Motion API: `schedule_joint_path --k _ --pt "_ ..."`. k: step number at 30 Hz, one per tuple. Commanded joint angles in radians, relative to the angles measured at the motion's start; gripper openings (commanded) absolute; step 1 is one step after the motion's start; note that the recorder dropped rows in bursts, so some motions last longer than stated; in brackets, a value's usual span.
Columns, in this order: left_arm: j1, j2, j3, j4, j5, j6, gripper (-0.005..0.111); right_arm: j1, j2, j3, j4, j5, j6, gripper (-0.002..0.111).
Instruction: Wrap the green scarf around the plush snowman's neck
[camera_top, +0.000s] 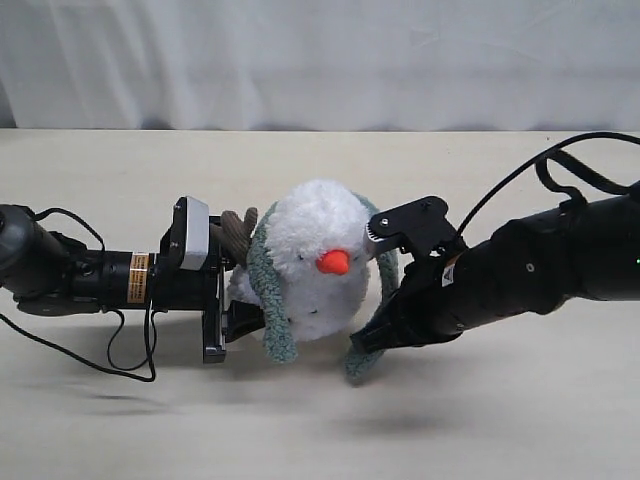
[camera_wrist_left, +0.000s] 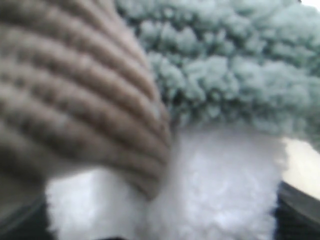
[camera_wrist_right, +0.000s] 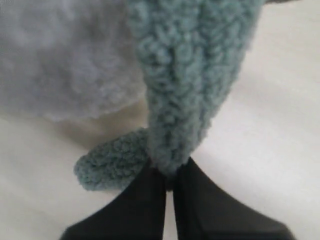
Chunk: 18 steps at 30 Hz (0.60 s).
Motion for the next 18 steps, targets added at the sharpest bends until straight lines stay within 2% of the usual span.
schedule_joint_path --k 1,7,9,13,18 --pt "-0.004 0.001 -0.004 -0.017 -0.008 -0.006 0.0 0.0 0.001 0.001 0.251 0.058 -0.271 0.004" --pt "-0.004 0.001 -0.004 -0.021 -0.008 -0.006 0.0 0.0 0.003 -0.022 0.82 0.251 -0.867 0.004" --pt "-0.004 0.001 -0.004 -0.021 -0.008 -0.006 0.0 0.0 0.003 -0.025 0.96 0.297 -0.999 0.004" --pt "-0.004 0.001 -0.004 -0.011 -0.008 -0.006 0.0 0.0 0.003 -0.034 1.126 0.31 -1.119 0.004" --pt "-0.004 0.001 -0.004 -0.004 -0.008 -0.009 0.0 0.0 0.003 -0.084 1.144 0.379 -1.121 0.004"
